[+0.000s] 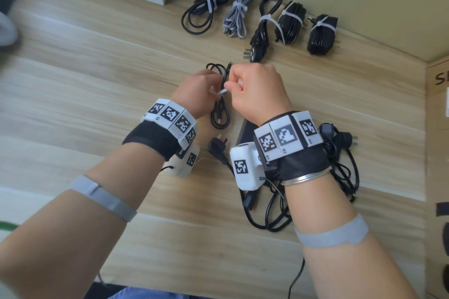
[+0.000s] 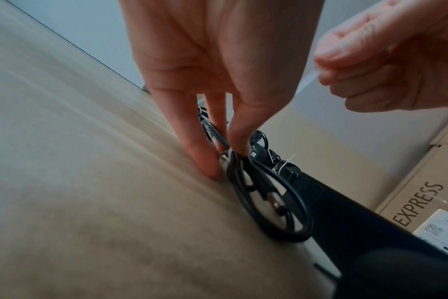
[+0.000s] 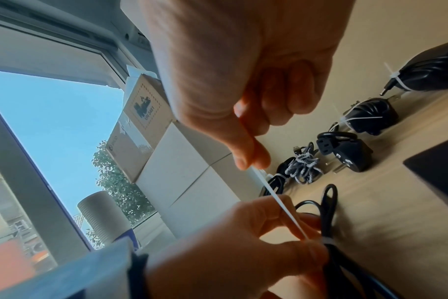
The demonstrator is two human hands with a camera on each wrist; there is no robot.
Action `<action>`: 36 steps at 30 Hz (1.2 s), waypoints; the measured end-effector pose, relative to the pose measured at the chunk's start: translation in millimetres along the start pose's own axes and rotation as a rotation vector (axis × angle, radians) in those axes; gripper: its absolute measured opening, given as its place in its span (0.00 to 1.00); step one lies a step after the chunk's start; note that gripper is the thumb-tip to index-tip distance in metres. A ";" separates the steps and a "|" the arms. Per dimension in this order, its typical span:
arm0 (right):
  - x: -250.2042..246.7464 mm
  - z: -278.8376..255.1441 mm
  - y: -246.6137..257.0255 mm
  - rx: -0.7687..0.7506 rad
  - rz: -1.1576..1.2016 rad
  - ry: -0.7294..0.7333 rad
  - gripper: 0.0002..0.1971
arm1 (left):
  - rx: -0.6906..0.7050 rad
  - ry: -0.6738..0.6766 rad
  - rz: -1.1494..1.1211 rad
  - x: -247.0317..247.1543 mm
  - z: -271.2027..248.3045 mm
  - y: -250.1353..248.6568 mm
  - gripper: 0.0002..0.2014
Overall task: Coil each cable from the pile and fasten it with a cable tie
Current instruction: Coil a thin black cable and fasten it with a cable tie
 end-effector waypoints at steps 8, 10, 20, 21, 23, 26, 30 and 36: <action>-16.5 0.2 -20.9 0.071 0.090 -0.031 0.08 | -0.031 0.003 0.017 -13.9 1.6 -2.2 0.03; -24.5 3.3 -35.1 0.099 0.095 -0.069 0.08 | -0.005 -0.059 -0.041 -28.4 1.2 -7.4 0.02; -28.6 7.2 -43.8 0.112 0.140 -0.152 0.11 | 0.137 -0.229 -0.181 -57.9 -1.0 -45.0 0.05; -25.0 5.7 -43.1 0.133 0.177 -0.126 0.12 | 0.154 -0.238 -0.186 -58.3 -0.6 -48.2 0.06; -20.1 0.4 -43.2 0.185 0.293 -0.091 0.13 | 0.181 -0.242 -0.182 -57.3 0.5 -52.2 0.06; -7.0 -3.3 -47.7 0.244 0.465 0.006 0.13 | 0.200 -0.242 -0.195 -54.5 2.1 -54.3 0.06; 7.4 -3.2 -54.3 0.285 0.549 0.065 0.15 | 0.215 -0.263 -0.198 -50.5 3.6 -53.1 0.07; 10.1 -4.3 -77.4 0.350 0.591 0.013 0.11 | 0.224 -0.180 -0.313 -40.8 3.7 -52.6 0.22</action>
Point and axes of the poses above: each hand's wrist, its own z-axis towards the middle knuckle, its own x-axis out of the palm, y = z × x, the point moved 9 cm from there along z, towards the middle knuckle, and after that the axes turned 3 degrees about x, right-handed, at the moved point
